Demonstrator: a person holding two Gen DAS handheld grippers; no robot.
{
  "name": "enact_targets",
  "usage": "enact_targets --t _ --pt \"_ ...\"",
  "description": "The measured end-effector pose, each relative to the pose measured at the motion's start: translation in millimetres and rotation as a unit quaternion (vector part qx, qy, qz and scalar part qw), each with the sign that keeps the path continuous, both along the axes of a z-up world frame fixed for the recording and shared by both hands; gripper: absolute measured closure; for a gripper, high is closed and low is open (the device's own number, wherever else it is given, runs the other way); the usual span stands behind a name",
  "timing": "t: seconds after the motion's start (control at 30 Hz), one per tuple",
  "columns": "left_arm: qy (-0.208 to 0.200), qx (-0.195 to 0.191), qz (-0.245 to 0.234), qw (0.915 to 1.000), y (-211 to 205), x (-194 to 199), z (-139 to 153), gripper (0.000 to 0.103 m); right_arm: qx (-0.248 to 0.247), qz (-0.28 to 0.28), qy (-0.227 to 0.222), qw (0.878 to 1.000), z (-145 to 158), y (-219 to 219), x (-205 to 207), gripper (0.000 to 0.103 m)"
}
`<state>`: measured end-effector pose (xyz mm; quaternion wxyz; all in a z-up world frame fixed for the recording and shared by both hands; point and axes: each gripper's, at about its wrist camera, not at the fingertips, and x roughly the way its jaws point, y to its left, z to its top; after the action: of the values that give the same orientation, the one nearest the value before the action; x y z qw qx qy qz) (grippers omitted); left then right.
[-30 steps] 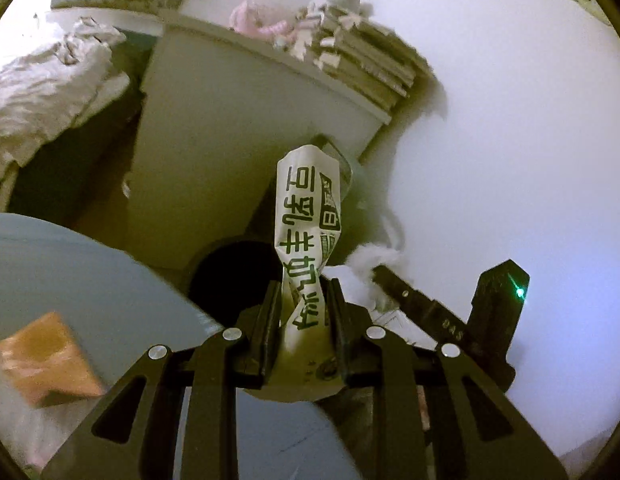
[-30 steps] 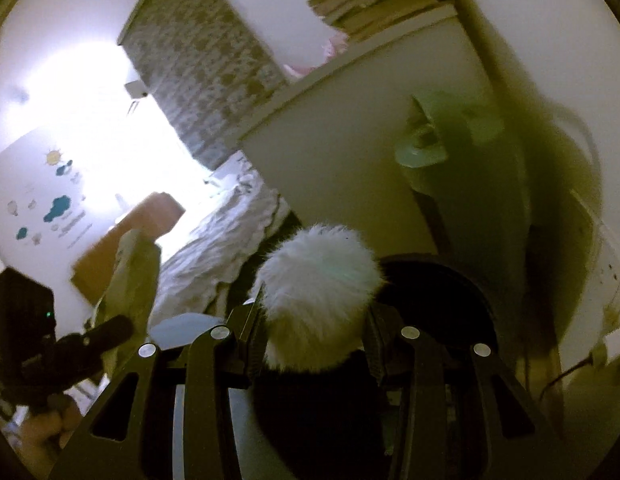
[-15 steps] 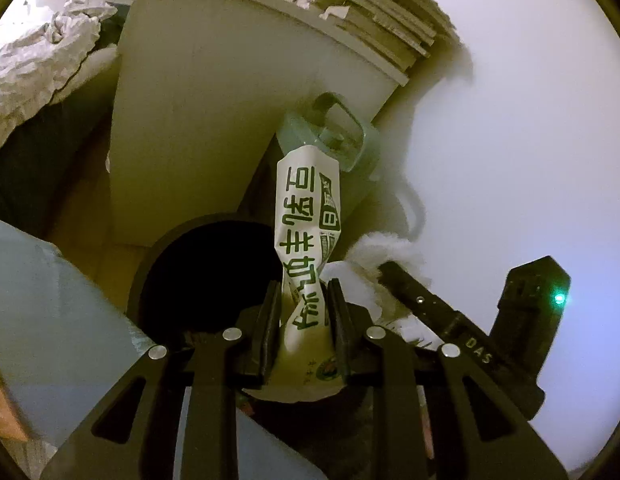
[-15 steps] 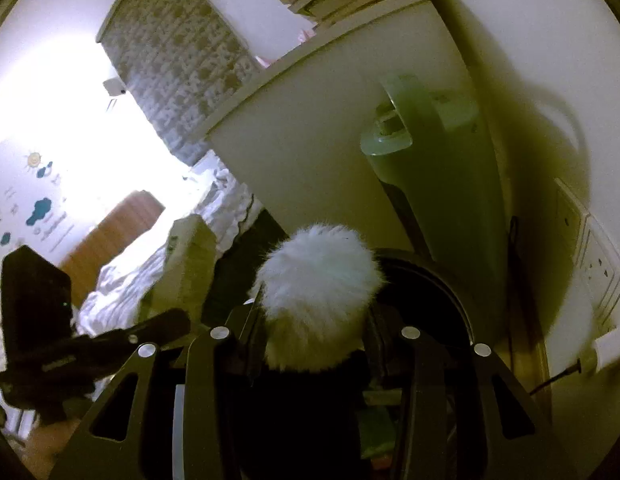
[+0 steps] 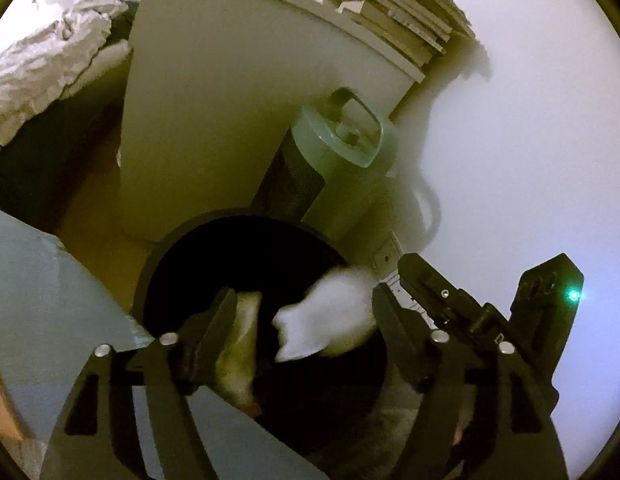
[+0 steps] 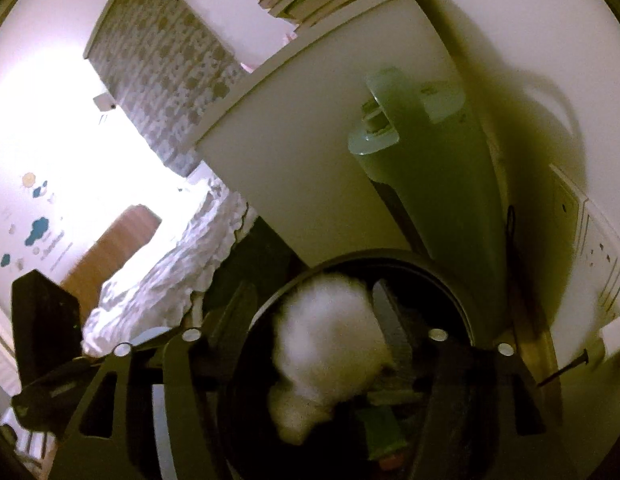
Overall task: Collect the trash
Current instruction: 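Move both items over the black bin and open both grippers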
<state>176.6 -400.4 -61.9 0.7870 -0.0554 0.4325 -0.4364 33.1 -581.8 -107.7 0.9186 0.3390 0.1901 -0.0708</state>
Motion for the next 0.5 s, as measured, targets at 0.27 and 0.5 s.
enact_targets --t 0.27,0.5 --pt "-0.018 -0.007 0.026 0.9995 40.8 -20.5 22.6 0.021 -0.004 0.005 -0.005 1.000 -0.5 8.4 5.7 0.032" --pt "-0.047 0.001 0.084 0.9953 126.9 -46.3 42.5 0.021 -0.030 0.038 0.002 0.999 4.3 35.9 13.9 0.029"
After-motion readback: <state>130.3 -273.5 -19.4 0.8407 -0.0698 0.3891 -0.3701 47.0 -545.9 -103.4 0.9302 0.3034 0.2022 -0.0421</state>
